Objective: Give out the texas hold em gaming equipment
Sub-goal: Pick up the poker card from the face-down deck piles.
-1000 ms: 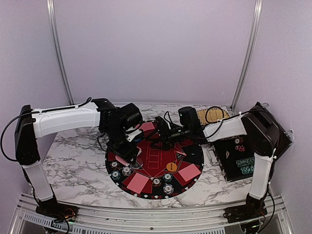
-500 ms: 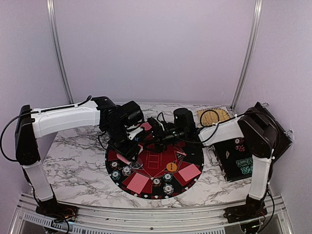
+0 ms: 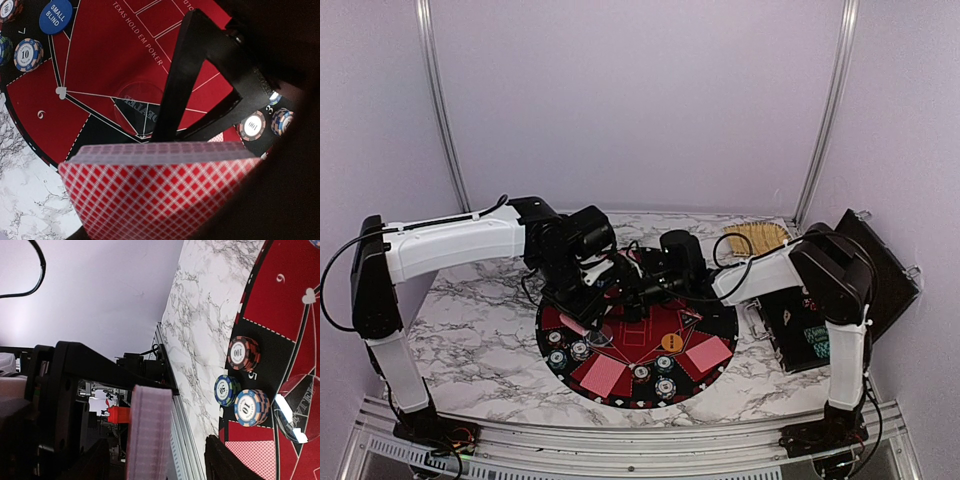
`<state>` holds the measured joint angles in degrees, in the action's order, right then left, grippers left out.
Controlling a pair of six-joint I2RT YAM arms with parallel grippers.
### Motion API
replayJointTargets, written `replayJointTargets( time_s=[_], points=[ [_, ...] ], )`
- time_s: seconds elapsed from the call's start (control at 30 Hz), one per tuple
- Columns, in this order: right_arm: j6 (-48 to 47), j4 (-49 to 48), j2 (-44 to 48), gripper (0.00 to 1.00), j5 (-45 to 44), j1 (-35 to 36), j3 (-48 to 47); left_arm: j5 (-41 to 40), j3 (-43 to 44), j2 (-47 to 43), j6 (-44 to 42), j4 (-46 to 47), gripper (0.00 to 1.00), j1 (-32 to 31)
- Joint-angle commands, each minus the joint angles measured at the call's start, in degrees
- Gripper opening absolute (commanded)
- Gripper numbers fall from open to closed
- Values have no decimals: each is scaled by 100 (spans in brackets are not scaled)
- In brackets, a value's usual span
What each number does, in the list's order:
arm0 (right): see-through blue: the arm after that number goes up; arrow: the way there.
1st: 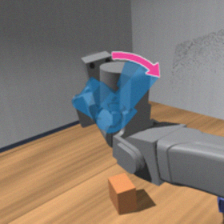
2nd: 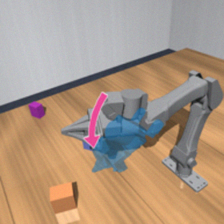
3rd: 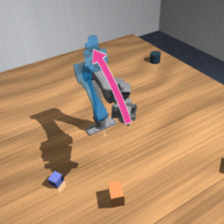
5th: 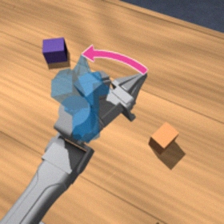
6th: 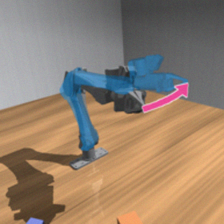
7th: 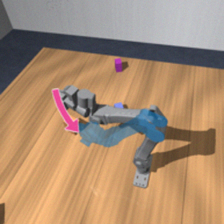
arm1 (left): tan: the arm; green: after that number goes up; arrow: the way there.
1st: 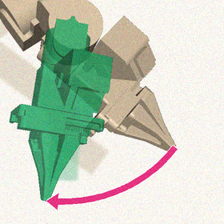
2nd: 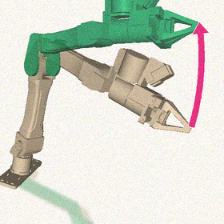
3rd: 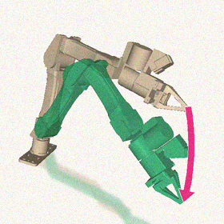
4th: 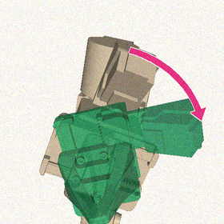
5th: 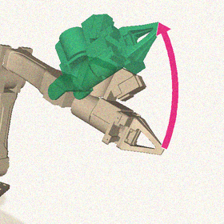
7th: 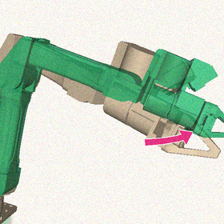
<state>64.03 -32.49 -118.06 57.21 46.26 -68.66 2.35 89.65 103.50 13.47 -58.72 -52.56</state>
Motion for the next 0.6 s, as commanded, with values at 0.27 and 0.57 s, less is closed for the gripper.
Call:
replayJointTargets(
  time_s=[0.27,0.57],
  points=[
    [-697,905,41,53,-590,-31,-188,-129,127,-149,6,-149,36,-27],
    [-855,1088,225,51,-695,-168,-121,-130,44,-181,8,-146,36,-27]
  ],
)
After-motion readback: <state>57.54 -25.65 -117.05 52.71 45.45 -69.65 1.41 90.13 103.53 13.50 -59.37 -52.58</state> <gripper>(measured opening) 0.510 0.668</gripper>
